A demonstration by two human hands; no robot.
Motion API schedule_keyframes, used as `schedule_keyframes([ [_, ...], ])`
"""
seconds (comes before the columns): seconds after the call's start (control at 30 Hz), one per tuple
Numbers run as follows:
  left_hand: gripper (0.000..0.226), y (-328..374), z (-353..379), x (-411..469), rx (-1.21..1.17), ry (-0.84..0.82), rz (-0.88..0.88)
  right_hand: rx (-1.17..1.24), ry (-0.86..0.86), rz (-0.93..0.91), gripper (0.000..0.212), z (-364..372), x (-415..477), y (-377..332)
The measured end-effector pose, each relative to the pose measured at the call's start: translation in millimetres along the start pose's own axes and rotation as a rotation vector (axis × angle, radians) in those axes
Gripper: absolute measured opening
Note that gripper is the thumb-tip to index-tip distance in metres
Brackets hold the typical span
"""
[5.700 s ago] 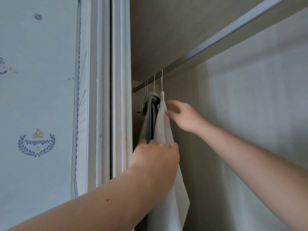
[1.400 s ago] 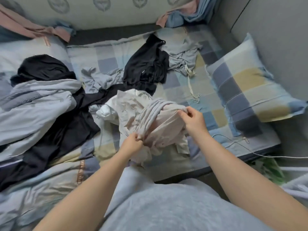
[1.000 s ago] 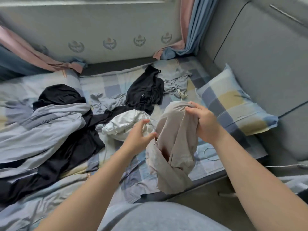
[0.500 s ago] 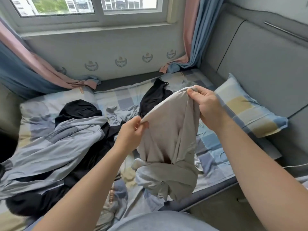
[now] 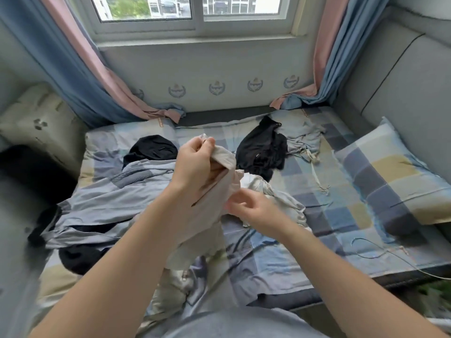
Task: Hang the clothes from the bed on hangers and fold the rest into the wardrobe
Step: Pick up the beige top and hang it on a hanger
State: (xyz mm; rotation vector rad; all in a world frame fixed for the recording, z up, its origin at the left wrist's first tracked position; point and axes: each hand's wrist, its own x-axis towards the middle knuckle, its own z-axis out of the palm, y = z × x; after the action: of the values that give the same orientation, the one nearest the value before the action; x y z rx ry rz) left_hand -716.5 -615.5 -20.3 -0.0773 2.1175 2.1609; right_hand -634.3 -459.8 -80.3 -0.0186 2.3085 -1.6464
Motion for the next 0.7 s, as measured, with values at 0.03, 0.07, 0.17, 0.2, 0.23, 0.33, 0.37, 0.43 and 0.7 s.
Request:
schedule_keyframes([
  [0.03,0.028,2.5,4.5,-2.8,-0.114,-0.028,-0.065,0.007,-0.005,0.04,0.039,8.0,-2.7,6.2],
  [0.07,0.025,5.4,9.8,-6.1,-0.233,-0.058,-0.129,0.017,-0.004,0.075,0.053,13.6,-4.4,12.3],
  [0.17,0.025,10.8,31.2,-11.6,-0.413,-0.084,-0.184,0.005,0.004,0.121,0.067,15.4,-8.6,26.7],
  [0.2,0.026,11.0,40.5,-13.3,-0.407,-0.074,-0.182,0.0,0.038,0.137,0.062,10.5,-9.3,32.6],
  [0.23,0.026,10.5,50.3,-15.8,-0.396,-0.062,-0.185,-0.007,0.083,0.155,0.058,3.2,-11.6,38.6],
  [0.33,0.024,6.4,79.7,-16.6,-0.394,-0.043,-0.198,-0.119,0.209,0.158,0.021,-31.5,-17.7,59.7],
  [0.37,0.024,5.8,87.5,-14.6,-0.402,-0.034,-0.196,-0.152,0.24,0.165,0.008,-46.6,-20.5,68.4],
  [0.43,0.027,3.5,97.8,-6.6,-0.391,0.005,-0.183,-0.183,0.305,0.216,0.028,-81.3,-25.7,88.3],
  [0.7,0.014,-34.2,152.7,14.0,-0.116,0.047,-0.228,-0.181,0.555,0.164,0.037,-226.1,-34.3,79.6],
])
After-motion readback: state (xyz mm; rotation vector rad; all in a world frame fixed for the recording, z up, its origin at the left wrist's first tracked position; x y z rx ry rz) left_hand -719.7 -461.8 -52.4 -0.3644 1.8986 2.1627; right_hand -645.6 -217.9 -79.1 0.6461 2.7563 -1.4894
